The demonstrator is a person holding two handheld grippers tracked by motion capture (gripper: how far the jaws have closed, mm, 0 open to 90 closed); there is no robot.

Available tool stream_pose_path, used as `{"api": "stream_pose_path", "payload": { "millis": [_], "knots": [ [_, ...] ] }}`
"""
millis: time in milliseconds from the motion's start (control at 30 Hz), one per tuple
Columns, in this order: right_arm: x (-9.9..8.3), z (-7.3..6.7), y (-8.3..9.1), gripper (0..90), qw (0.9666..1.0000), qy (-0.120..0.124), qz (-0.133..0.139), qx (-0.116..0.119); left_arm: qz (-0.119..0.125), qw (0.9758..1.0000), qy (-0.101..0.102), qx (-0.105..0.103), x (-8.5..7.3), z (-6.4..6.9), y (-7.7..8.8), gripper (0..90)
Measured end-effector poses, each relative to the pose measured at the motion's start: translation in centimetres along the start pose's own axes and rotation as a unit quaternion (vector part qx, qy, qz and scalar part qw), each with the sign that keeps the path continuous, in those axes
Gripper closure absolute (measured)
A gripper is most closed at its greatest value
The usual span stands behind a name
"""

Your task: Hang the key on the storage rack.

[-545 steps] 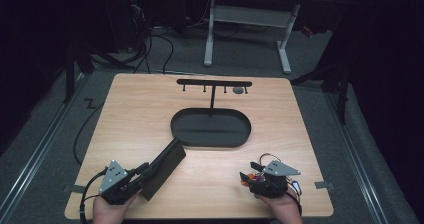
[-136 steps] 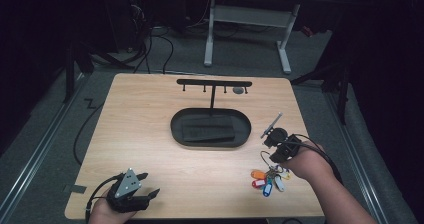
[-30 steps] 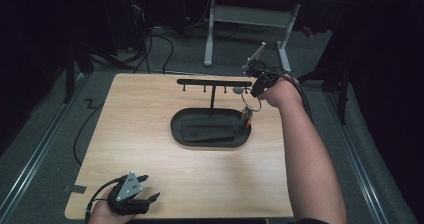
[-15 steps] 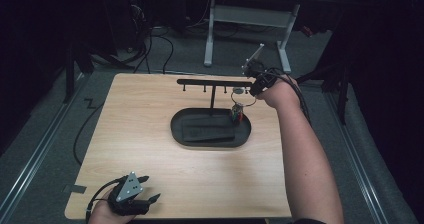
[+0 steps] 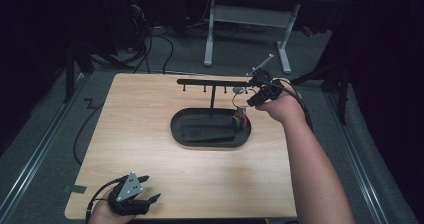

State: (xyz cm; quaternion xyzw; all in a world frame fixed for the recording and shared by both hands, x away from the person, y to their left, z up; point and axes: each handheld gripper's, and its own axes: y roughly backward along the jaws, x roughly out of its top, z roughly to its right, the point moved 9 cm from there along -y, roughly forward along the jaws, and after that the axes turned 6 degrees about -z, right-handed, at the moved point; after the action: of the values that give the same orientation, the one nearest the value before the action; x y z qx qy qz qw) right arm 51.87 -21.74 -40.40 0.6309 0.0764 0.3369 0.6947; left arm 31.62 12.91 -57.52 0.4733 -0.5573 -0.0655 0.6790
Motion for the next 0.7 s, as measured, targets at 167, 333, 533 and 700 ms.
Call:
{"api": "stream_pose_path", "payload": {
  "millis": [167,333,533,700],
  "knots": [
    [-1.2,-0.6,-0.4,42.1,0.9998,-0.006,0.019,-0.006,0.000,1.0000,0.001,-0.003,0.0,0.1,0.0,30.7],
    [-2.4,-1.1,-1.0,37.8,0.9994,-0.013,0.032,-0.008,-0.001,1.0000,0.005,-0.003,0.0,0.1,-0.1,29.9],
    [-4.0,-1.9,-2.1,27.4,0.9985,-0.013,0.052,-0.001,0.001,1.0000,0.008,0.000,0.0,-0.1,0.0,29.6],
    [-5.5,-2.8,-2.8,27.2,0.9973,-0.019,0.070,0.013,0.000,0.9999,0.012,-0.001,-0.1,-0.1,-0.1,29.1]
  ]
}}
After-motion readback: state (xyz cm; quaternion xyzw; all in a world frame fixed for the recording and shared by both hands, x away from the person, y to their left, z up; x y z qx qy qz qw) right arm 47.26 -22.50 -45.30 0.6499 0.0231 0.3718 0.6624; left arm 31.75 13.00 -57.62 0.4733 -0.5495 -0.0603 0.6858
